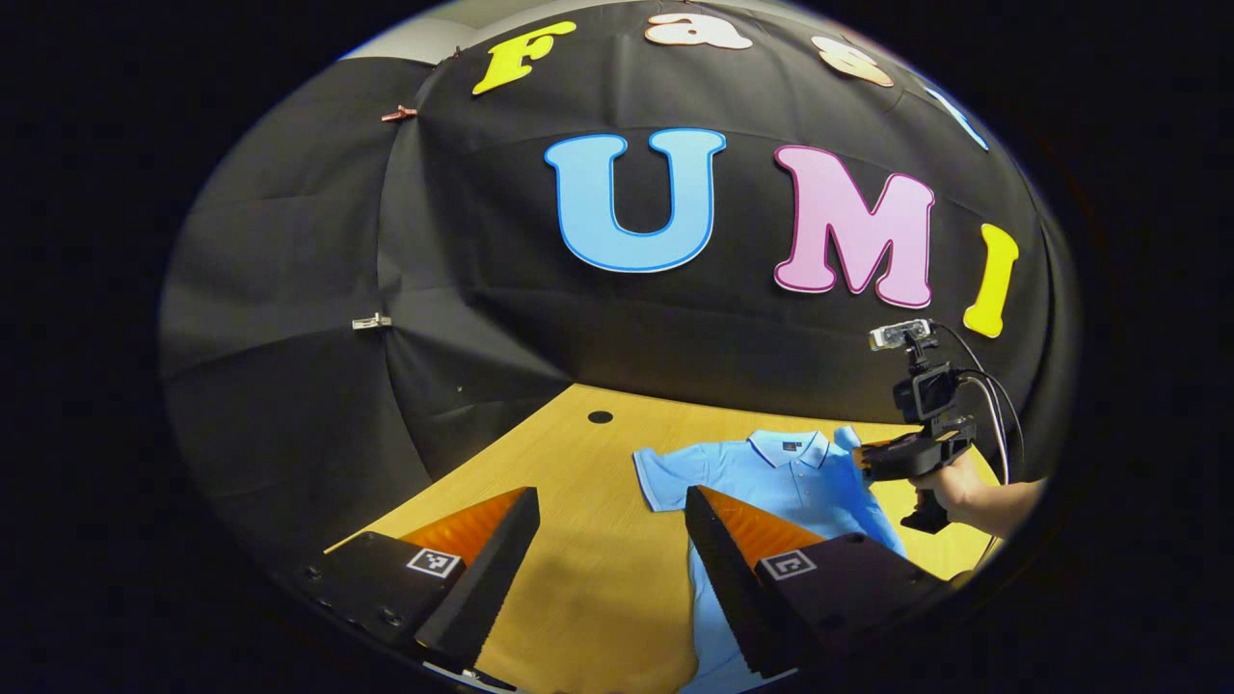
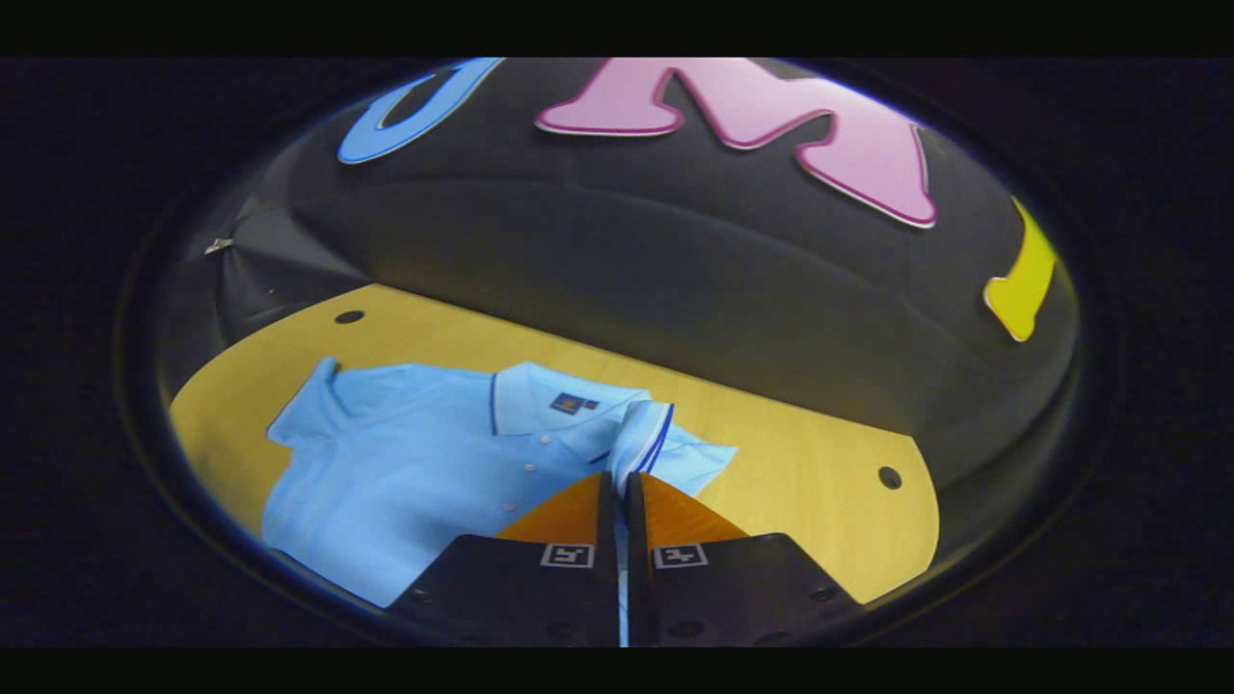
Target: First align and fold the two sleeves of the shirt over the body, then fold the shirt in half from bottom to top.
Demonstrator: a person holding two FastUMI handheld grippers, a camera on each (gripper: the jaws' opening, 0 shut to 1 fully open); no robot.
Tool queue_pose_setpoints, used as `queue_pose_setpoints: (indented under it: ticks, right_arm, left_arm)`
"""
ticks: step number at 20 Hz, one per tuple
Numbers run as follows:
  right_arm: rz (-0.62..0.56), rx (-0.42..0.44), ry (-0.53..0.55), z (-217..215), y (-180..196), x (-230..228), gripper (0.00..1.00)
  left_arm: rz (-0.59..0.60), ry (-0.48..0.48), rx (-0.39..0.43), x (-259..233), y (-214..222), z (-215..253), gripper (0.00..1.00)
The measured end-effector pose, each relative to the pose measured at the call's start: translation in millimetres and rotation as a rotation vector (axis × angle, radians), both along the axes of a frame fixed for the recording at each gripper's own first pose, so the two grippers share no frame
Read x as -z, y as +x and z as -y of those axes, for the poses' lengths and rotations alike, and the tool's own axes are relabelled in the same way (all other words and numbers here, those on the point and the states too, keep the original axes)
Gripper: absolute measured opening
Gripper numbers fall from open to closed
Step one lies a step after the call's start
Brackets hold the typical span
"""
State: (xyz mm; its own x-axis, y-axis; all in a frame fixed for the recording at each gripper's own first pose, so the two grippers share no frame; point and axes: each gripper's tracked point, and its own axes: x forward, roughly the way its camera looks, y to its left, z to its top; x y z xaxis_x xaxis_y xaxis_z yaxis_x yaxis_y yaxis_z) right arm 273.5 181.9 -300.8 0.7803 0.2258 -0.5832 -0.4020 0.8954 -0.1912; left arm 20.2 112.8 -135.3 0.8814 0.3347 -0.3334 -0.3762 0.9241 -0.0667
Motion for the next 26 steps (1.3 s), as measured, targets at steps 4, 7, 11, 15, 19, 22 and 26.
queue_pose_setpoints:
  ticks: [4,7,11,15,19,22,26]
  right_arm:
    - [-0.057,-0.079,0.091,-47.4,-36.1,15.6,0.27]
    - [-0.078,-0.103,0.126,-53.1,-60.9,16.3,0.49]
    - [-0.055,-0.071,0.15,-24.6,-81.9,3.0,0.92]
    - [-0.037,-0.003,0.174,23.3,-89.3,-15.9,0.92]
    - [-0.073,0.089,0.228,65.5,-94.0,-25.2,0.93]
    - [-0.038,0.139,0.228,98.4,-88.8,-31.7,0.93]
    - [-0.005,0.179,0.205,132.9,-87.9,-32.9,0.93]
  left_arm:
    - [-0.013,-0.011,0.005,12.7,1.4,-7.2,0.97]
    - [-0.012,-0.031,0.028,20.2,15.8,-7.2,0.97]
    - [-0.001,-0.088,0.073,37.2,62.1,-3.5,0.97]
    - [-0.046,-0.085,0.071,67.9,118.2,-16.3,0.97]
    - [-0.104,-0.126,0.077,110.3,181.2,-25.0,0.97]
    - [-0.133,-0.141,0.088,140.2,234.7,-30.0,0.97]
    - [-0.175,-0.167,0.086,176.2,291.5,-38.9,0.96]
